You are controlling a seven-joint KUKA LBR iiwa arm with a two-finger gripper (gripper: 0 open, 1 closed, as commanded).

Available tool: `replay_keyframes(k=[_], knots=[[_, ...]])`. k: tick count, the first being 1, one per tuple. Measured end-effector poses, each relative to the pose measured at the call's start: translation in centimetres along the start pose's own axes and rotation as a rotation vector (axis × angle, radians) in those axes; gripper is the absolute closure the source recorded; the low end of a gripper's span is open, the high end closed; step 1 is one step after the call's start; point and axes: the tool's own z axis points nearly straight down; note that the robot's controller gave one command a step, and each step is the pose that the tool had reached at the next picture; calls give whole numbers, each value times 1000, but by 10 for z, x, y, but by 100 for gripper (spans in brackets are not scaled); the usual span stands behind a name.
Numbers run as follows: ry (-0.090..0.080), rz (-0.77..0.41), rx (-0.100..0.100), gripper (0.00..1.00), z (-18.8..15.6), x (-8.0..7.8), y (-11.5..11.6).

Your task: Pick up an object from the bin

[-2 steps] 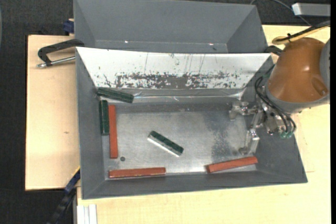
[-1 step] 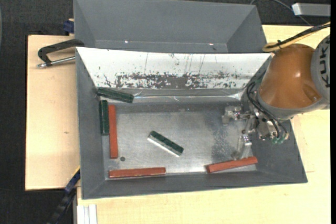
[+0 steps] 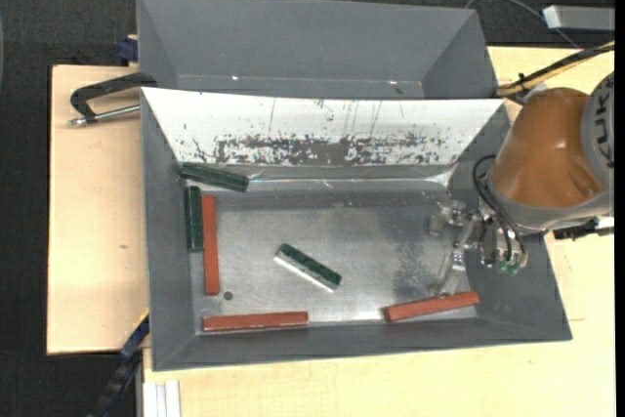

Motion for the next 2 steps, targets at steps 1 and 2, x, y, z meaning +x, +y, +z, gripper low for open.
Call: replay_keyframes(k=[1,2], knots=[[1,-125,1,0,-4,12,11],[0,-161,0,0,-7,17,20]])
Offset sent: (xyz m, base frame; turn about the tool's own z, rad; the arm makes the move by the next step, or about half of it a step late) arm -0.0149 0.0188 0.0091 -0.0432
